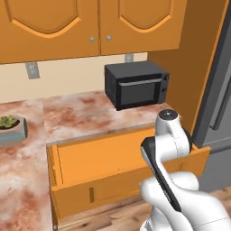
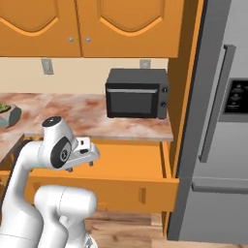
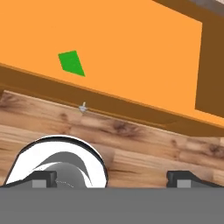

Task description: Restock the sink supplies by placing the sponge and soap dispenser on the counter and next to the sink. Make sure the soap dispenser is upright.

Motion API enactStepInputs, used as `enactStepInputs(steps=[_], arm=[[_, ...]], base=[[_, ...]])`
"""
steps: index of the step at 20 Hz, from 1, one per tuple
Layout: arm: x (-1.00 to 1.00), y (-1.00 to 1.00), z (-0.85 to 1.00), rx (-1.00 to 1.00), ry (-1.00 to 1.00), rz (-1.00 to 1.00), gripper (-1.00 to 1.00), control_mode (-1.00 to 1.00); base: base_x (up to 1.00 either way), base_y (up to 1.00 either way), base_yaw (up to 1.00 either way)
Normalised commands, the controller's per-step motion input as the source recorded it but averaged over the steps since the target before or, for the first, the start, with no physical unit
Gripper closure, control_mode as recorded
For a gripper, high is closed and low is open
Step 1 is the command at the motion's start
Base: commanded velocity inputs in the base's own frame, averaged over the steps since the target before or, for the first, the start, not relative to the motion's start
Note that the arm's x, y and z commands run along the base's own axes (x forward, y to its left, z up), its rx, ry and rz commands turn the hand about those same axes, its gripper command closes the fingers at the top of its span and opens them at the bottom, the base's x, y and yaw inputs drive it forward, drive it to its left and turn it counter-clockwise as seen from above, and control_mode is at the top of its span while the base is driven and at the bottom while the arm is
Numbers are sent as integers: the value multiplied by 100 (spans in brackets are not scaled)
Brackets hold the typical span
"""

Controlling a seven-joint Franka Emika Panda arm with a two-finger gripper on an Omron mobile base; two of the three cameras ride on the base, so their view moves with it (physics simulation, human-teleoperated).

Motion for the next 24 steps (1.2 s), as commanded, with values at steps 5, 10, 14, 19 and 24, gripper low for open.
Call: enactStepInputs(steps=[5,10,14,19,24], arm=[[0,0,0,0,0,0,-100,100],[0,0,0,0,0,0,-100,100],[15,0,-3,1,0,0,-100,-100],[64,7,-16,8,4,-6,-100,-100],[54,21,-26,13,12,-21,-100,-100]], base=[[21,0,25],[35,0,22],[38,0,6],[0,0,0],[0,0,0]])
